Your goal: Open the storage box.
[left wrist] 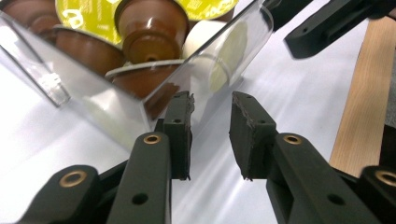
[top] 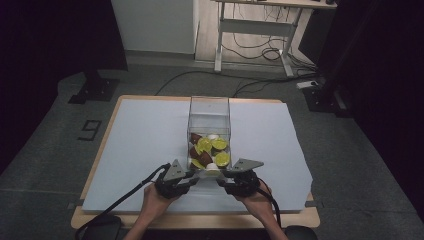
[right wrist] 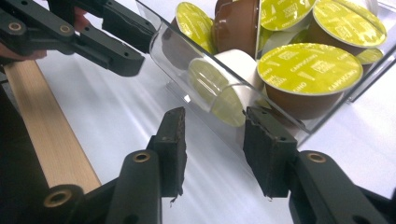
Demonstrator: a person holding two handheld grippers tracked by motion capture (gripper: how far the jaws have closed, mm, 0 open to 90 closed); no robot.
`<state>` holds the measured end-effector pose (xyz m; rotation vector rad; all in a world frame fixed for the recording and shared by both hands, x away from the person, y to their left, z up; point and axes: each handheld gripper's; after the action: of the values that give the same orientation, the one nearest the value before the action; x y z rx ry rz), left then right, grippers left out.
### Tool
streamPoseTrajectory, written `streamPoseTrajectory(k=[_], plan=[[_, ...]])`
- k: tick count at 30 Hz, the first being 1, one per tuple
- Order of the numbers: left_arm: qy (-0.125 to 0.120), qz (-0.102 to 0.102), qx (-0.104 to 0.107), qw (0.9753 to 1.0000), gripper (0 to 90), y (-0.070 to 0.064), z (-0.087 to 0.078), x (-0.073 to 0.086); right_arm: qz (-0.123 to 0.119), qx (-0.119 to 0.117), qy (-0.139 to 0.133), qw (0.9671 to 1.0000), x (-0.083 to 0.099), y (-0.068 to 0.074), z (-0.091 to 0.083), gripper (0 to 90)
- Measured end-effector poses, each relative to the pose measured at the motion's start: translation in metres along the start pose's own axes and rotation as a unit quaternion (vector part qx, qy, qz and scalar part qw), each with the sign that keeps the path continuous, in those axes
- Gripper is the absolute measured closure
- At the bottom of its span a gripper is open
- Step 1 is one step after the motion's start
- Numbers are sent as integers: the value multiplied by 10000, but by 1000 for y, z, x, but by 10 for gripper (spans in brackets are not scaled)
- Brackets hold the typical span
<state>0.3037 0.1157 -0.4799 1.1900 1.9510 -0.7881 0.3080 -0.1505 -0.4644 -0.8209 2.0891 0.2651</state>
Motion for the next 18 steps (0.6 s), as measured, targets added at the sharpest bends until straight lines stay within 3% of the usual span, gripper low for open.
streamPoseTrajectory(k=[13, 18], plan=[[14, -88, -98, 9999, 653, 6, -16, 10, 57, 79, 48, 9999, 5, -14, -12, 575], [-5, -156, -174, 9997, 631, 11, -24, 12, 80, 196, 59, 9998, 7, -19, -17, 535]])
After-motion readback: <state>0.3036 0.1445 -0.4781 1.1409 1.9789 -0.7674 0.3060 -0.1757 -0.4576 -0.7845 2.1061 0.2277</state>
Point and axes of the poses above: each handheld gripper's, and its own axes: z roughly forward along the jaws, x roughly out of its underside, y roughly to its left, and after that the axes turned 14 degrees about x, right-handed
